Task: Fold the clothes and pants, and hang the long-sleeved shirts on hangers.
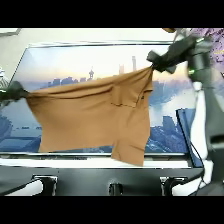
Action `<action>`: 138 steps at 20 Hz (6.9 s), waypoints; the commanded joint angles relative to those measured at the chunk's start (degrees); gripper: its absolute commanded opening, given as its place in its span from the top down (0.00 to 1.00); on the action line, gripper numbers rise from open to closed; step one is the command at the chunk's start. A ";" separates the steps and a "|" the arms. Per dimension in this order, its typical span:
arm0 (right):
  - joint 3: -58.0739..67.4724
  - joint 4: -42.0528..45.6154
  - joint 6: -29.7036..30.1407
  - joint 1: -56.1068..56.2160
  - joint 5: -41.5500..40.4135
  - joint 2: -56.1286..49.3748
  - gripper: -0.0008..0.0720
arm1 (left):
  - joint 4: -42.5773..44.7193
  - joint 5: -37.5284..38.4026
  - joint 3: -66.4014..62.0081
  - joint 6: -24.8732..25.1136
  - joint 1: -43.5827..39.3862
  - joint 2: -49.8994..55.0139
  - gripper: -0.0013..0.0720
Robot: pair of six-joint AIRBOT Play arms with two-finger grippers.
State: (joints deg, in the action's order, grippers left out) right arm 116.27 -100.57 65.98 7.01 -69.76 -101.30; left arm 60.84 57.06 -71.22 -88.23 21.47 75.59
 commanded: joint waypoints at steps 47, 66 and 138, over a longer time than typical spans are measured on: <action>-69.44 -30.64 45.55 -11.67 6.25 24.11 0.96 | -0.85 13.11 41.92 10.08 28.15 -13.38 0.19; -62.75 -33.03 42.99 -10.75 4.15 27.23 0.96 | -22.16 8.98 37.48 17.97 17.70 -5.84 0.96; -4.33 -6.19 21.29 -8.24 -12.63 -10.05 0.52 | 15.93 13.11 -18.25 -8.87 -9.27 24.41 0.14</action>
State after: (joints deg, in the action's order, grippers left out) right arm 111.81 -106.13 84.68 -0.30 -78.65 -113.21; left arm 77.23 69.56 -88.31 -96.20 10.59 102.04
